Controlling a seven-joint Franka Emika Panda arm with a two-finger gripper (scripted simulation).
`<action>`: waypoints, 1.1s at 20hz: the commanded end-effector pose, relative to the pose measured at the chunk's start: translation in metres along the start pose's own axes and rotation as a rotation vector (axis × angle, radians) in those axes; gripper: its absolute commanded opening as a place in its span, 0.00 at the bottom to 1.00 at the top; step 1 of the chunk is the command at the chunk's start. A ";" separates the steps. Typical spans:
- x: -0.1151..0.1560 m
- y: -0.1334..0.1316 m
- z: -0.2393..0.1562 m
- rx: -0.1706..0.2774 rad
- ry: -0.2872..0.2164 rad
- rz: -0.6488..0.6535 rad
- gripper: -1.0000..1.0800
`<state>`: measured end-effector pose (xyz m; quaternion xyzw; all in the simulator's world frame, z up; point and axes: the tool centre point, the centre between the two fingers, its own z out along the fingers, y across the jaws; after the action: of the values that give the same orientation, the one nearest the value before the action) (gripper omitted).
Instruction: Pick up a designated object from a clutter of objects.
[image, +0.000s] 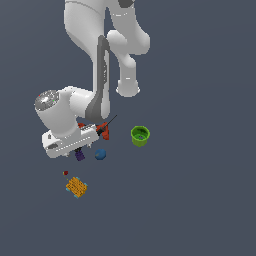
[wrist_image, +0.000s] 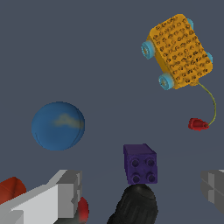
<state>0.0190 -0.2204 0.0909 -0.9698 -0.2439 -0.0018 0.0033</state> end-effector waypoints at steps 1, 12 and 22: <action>-0.006 0.005 0.008 -0.003 -0.002 -0.022 0.96; -0.014 0.012 0.019 -0.005 -0.006 -0.044 0.96; -0.015 0.011 0.059 -0.005 -0.005 -0.046 0.96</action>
<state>0.0112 -0.2372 0.0387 -0.9639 -0.2661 0.0002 0.0003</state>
